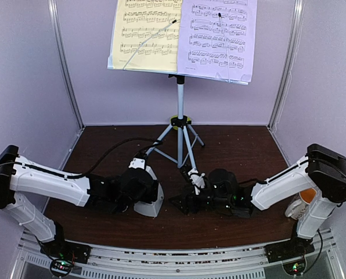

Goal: Set up the instrument practice props

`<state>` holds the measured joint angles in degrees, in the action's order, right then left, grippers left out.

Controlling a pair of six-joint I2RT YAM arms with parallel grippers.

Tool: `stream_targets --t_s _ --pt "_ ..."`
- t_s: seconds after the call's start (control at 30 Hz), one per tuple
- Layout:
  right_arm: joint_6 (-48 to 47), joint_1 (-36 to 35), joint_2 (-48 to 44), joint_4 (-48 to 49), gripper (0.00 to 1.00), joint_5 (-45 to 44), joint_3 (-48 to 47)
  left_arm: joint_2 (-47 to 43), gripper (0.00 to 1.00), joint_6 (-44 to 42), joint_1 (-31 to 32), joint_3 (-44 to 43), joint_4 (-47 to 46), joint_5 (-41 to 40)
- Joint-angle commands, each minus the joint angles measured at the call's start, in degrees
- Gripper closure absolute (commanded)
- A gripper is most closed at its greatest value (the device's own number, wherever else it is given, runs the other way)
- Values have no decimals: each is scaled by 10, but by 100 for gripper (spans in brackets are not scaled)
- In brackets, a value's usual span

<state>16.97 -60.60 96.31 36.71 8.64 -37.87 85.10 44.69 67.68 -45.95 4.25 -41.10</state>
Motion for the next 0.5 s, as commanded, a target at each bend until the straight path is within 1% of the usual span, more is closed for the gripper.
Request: stream_targets --t_s 0.0,0.1,0.17,0.2,0.33,0.47 --pt "4 3 -4 21 22 -14 9 -12 34 -11 2 -10 -10 -22" --pt "6 2 -2 30 23 -17 7 -30 50 -40 6 -31 16 -38" --pt "10 2 -2 37 25 -20 4 -37 57 -59 12 -62 51 -60" --pt "12 2 -2 42 26 -23 3 -38 59 -71 18 -81 72 -77" --pt "15 -7 0 79 29 -36 0 -21 62 -121 49 -163 166 -158" --pt "9 -18 8 108 34 -45 -8 -5 64 -136 62 -229 250 -194"
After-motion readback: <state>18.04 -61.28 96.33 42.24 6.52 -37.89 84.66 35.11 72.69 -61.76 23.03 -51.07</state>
